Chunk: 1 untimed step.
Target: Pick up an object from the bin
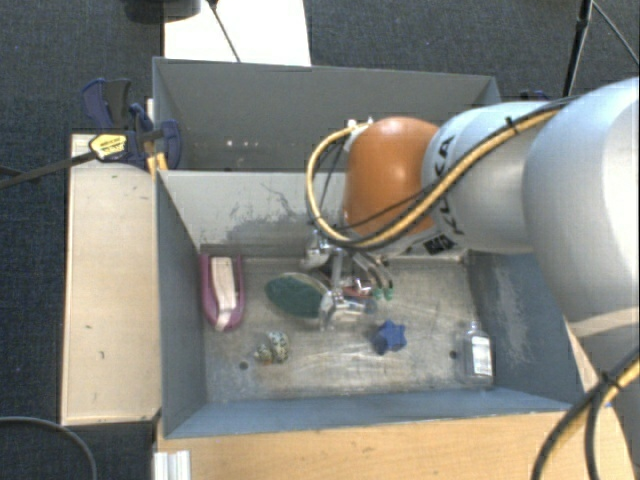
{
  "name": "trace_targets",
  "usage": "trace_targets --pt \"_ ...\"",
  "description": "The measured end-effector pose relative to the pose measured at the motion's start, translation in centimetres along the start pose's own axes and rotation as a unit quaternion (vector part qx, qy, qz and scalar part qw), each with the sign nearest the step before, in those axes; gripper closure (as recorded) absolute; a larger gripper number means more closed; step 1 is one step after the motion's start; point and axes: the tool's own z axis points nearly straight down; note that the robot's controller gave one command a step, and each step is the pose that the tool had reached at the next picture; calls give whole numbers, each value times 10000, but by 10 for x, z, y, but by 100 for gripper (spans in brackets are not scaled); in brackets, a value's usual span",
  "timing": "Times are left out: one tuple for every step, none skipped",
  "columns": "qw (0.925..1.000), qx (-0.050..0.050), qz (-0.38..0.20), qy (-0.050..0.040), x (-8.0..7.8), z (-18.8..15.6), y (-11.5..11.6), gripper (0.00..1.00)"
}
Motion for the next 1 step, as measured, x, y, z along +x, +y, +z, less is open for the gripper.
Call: trace_targets --pt "10000 18 27 -14 0 -2 -3 100"
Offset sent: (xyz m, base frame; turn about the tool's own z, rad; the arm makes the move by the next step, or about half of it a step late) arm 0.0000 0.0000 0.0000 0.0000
